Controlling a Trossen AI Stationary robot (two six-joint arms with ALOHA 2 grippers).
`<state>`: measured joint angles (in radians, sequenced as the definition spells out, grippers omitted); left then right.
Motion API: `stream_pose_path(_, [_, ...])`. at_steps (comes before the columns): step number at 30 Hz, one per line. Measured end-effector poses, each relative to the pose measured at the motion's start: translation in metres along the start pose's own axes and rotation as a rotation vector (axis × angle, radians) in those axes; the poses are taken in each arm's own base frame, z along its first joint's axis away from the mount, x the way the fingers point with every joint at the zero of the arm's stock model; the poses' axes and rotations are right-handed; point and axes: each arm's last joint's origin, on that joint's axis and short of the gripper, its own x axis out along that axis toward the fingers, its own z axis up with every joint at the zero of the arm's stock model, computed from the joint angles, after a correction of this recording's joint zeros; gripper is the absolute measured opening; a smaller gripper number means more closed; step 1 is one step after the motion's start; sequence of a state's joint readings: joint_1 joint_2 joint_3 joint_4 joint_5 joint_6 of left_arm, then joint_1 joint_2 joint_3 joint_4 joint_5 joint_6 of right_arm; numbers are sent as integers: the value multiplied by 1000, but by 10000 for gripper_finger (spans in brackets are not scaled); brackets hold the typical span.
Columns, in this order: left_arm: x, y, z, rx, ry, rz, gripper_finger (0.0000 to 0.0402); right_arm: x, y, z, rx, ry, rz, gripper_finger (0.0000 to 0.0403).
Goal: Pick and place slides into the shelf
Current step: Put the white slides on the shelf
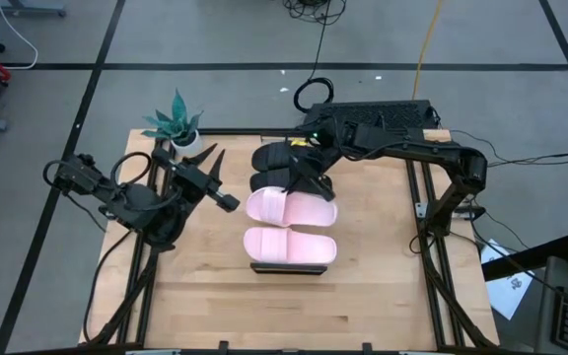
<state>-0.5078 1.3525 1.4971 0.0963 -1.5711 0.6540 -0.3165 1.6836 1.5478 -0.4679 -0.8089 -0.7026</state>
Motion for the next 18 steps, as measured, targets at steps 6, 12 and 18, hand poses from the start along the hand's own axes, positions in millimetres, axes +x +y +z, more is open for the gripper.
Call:
stream_pose_path(6, [3,0,0,-1,5,12,81,6,6,3,-19,6,26,0])
stream_pose_path(12, [4,0,0,-4,7,15,81,10,10,5,-23,12,35,0])
stream_pose_path(18, [4,1,0,-13,7,15,81,12,10,5,-26,54,-5,0])
